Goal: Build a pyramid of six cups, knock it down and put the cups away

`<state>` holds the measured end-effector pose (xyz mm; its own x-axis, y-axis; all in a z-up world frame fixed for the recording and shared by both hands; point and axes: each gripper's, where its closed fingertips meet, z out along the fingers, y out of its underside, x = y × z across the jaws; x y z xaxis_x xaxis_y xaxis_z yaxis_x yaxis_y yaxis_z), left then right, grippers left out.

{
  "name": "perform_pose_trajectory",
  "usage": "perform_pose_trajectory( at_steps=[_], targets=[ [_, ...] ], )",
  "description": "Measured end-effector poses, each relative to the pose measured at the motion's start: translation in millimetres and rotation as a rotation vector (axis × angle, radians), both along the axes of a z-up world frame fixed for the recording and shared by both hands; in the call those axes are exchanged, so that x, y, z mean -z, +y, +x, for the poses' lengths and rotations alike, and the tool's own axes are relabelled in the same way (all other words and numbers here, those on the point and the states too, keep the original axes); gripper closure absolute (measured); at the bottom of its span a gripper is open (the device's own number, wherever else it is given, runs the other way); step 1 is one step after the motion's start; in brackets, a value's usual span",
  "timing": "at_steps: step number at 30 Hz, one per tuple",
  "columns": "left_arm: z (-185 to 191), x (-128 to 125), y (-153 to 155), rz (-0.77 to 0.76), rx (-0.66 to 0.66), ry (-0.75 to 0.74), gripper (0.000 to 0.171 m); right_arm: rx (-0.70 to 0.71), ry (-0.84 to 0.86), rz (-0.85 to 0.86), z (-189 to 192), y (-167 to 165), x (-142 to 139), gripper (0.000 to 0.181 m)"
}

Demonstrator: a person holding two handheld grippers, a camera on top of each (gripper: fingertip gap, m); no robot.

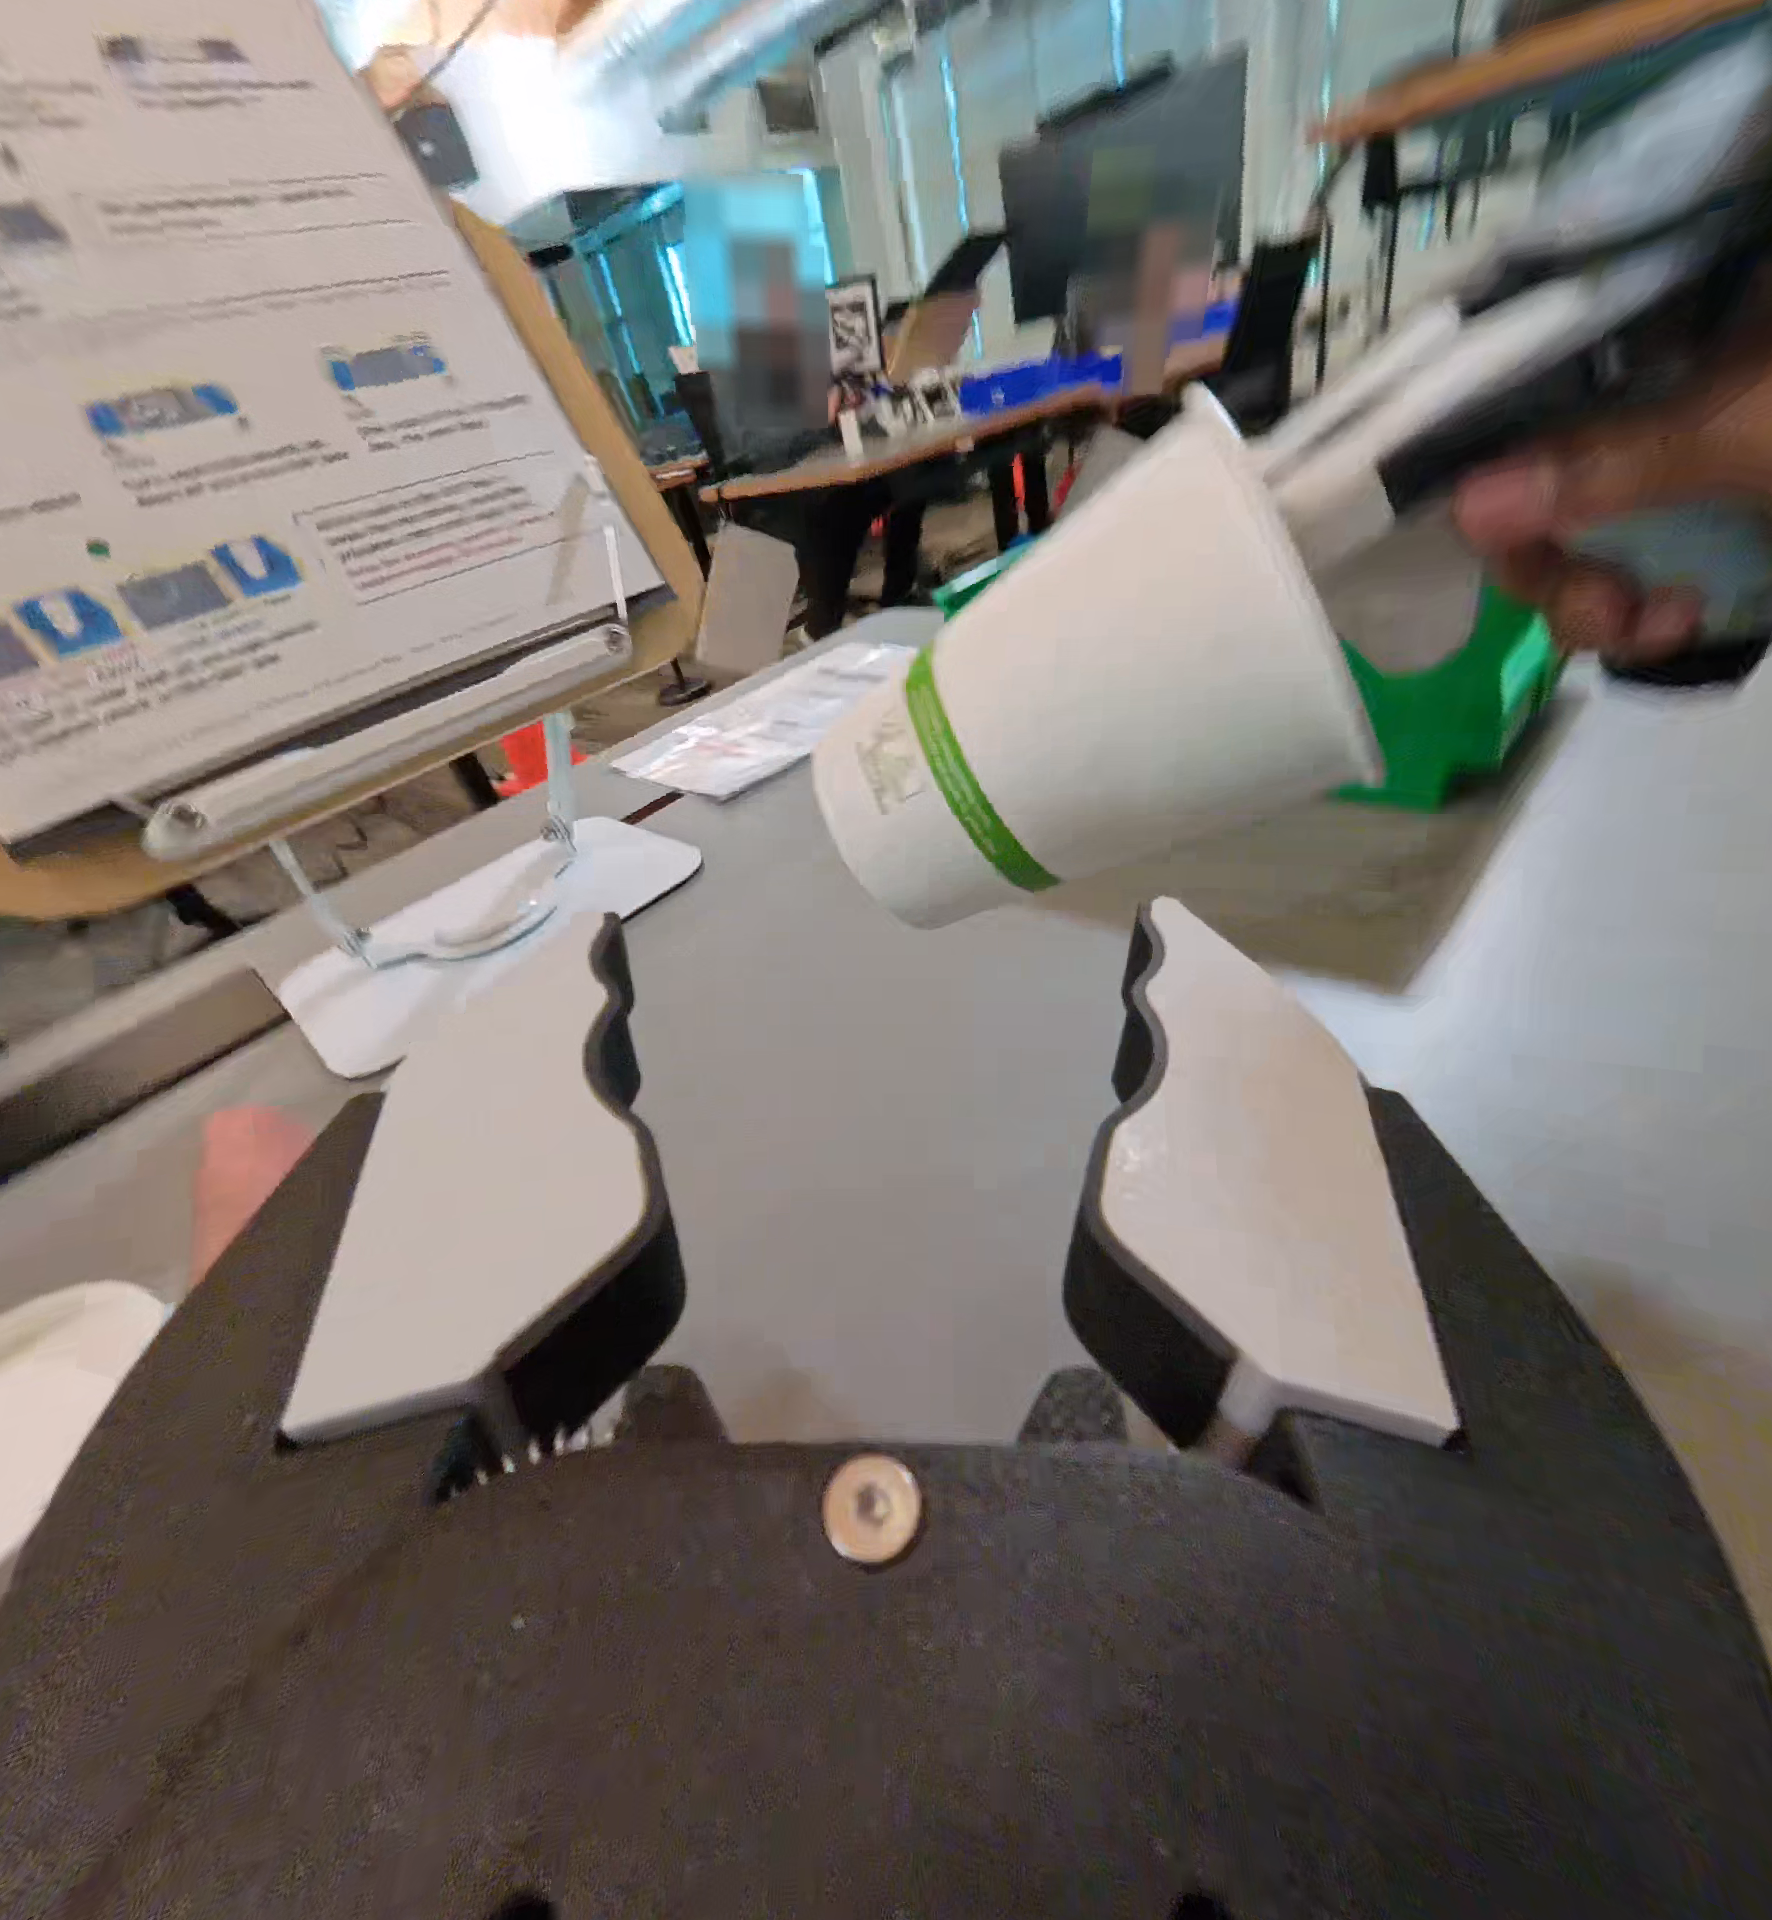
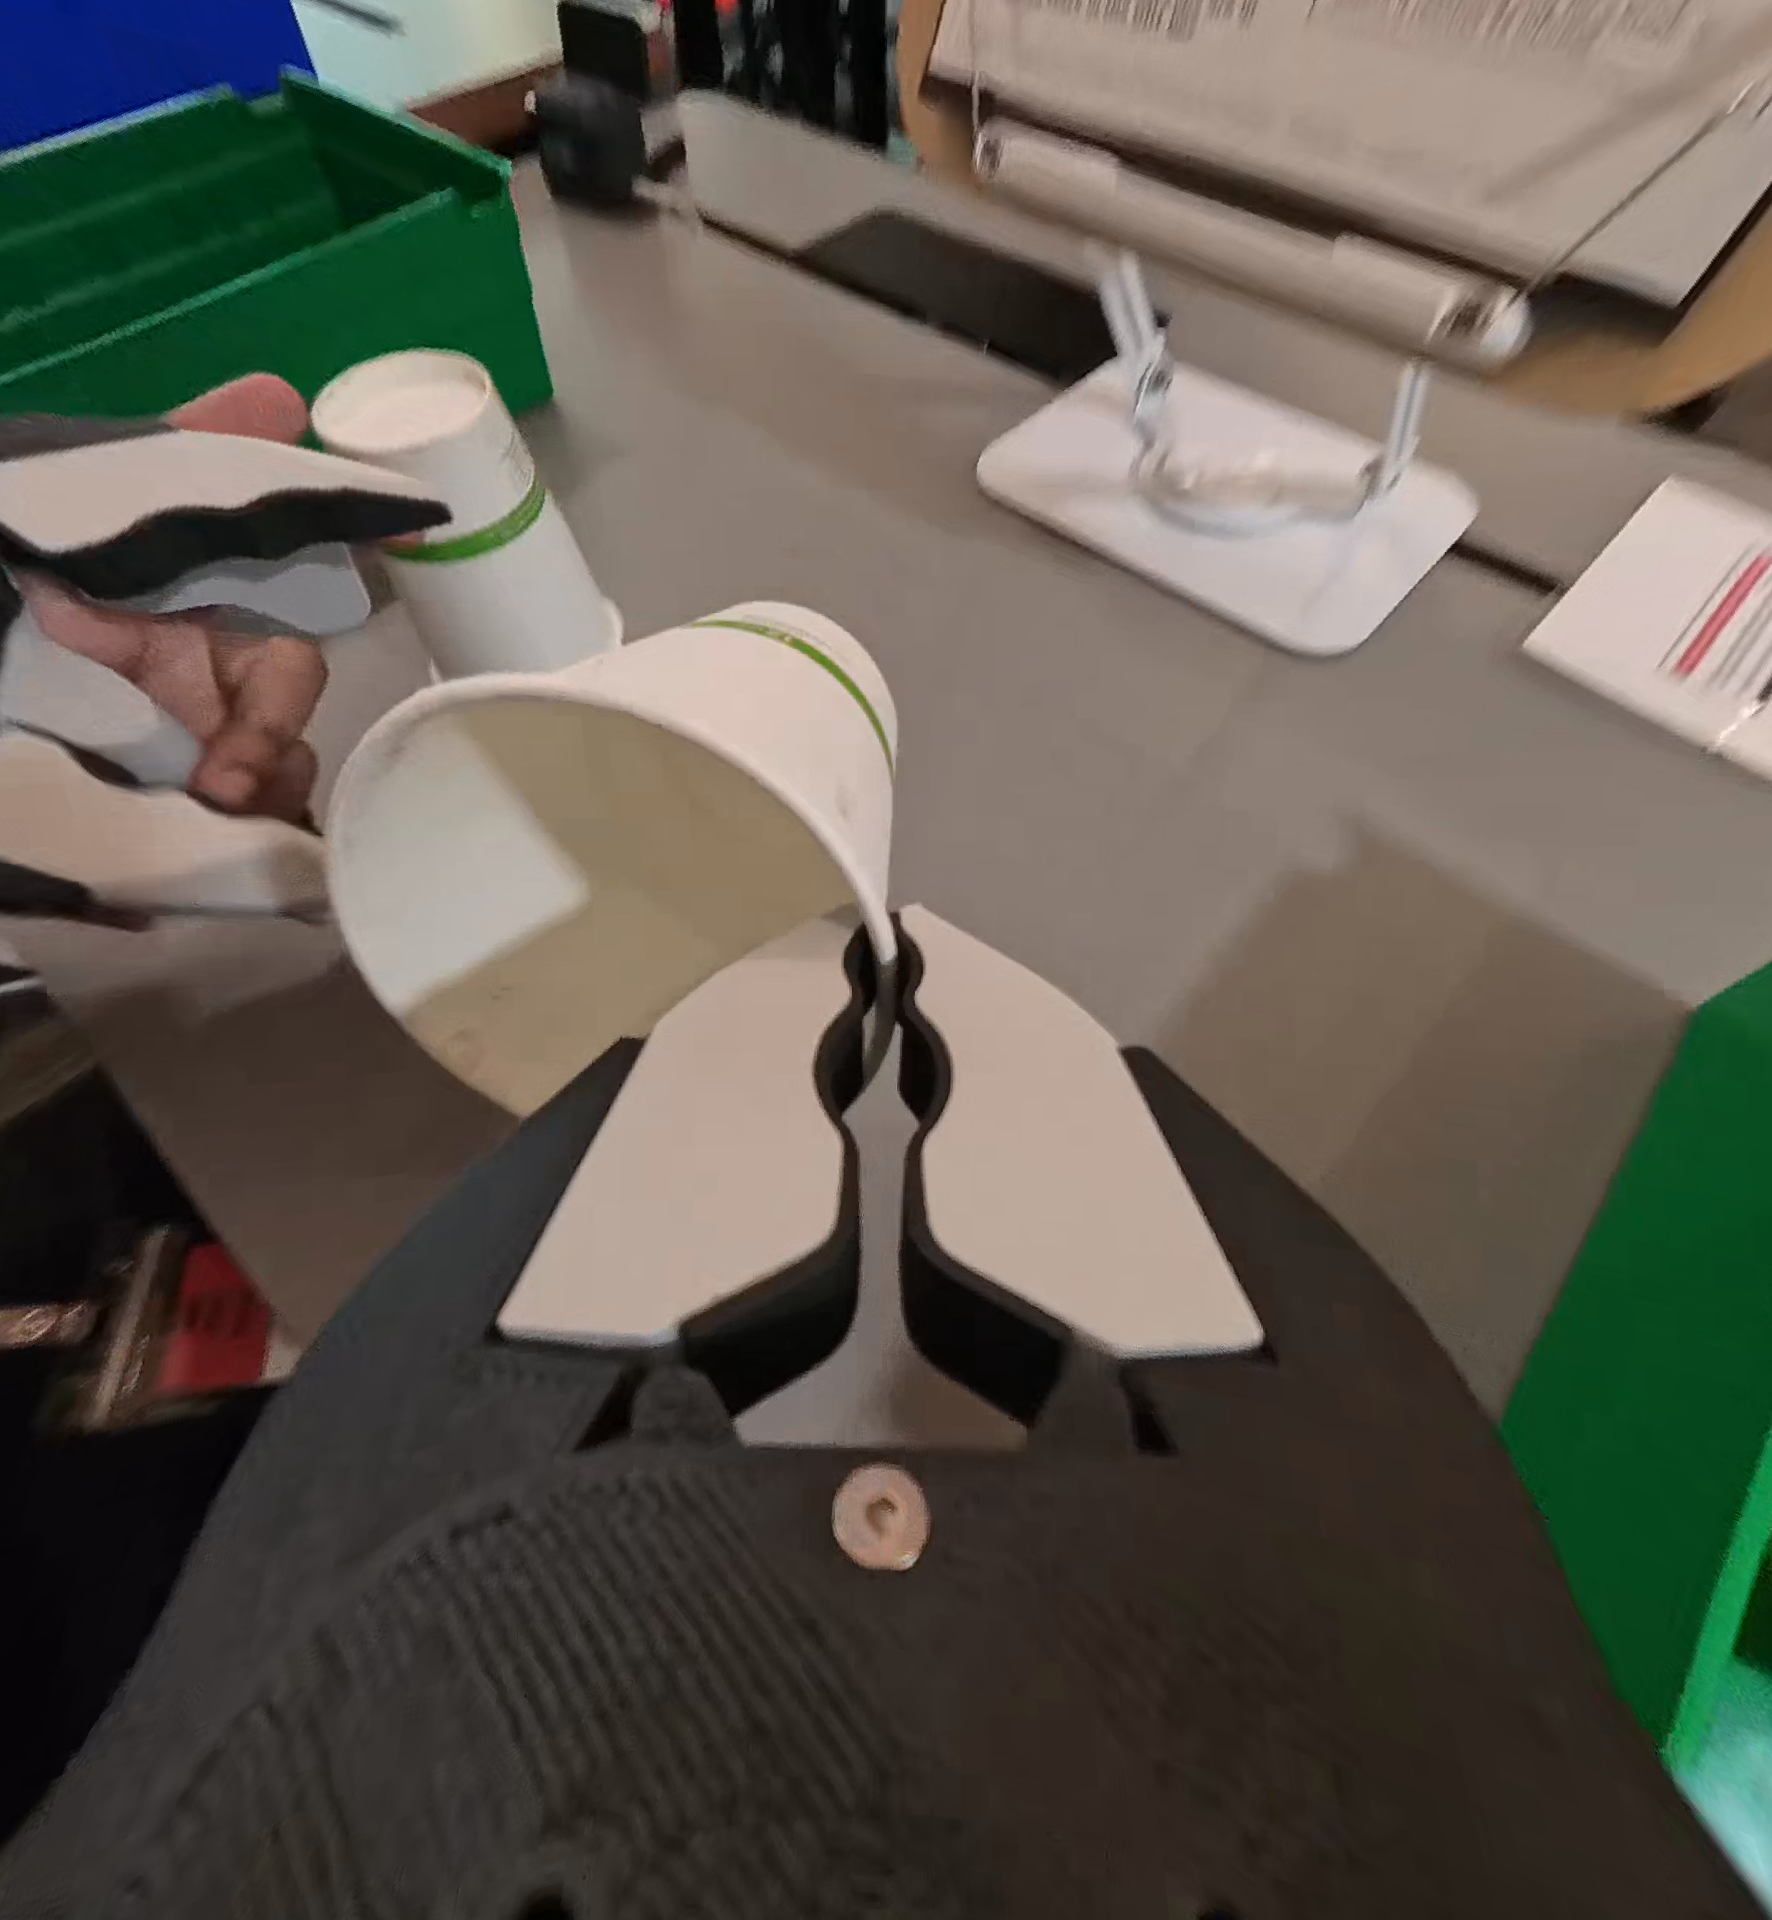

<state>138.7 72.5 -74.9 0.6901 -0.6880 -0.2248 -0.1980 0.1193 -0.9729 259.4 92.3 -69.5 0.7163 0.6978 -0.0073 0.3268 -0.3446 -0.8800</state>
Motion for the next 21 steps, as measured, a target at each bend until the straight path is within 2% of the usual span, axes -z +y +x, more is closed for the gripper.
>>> perform_pose_trajectory(
  at_steps=[3, 6, 9, 11, 14, 15, 17, 21],
  targets=[
    [23, 18, -10, 0.116, 0.016, 0.205, 0.079, -0.050, -0.018, -0.180, -4, -14, 15, 0.180],
    [38, 30, -20, 0.246, 0.021, 0.363, 0.080, -0.174, 0.012, -0.331, -23, -38, 22, 0.180],
    [46, 35, -25, 0.277, 0.021, 0.395, 0.089, -0.215, 0.038, -0.332, -37, -44, 20, 0.178],
    [47, 38, -26, 0.259, 0.041, 0.401, 0.089, -0.259, 0.054, -0.306, -43, -48, 15, 0.163],
    [45, 34, -25, 0.163, 0.062, 0.297, 0.089, -0.305, 0.152, -0.242, -52, -48, -5, 0.112],
    [44, 29, -24, 0.117, 0.066, 0.231, 0.089, -0.295, 0.191, -0.199, -52, -44, -14, 0.101],
    [39, 16, -20, 0.005, 0.079, 0.068, 0.090, -0.292, 0.288, -0.063, -49, -37, -38, 0.089],
    [25, -1, -12, -0.157, 0.098, -0.185, 0.090, -0.308, 0.565, 0.225, -34, -37, -91, 0.083]
  ],
)
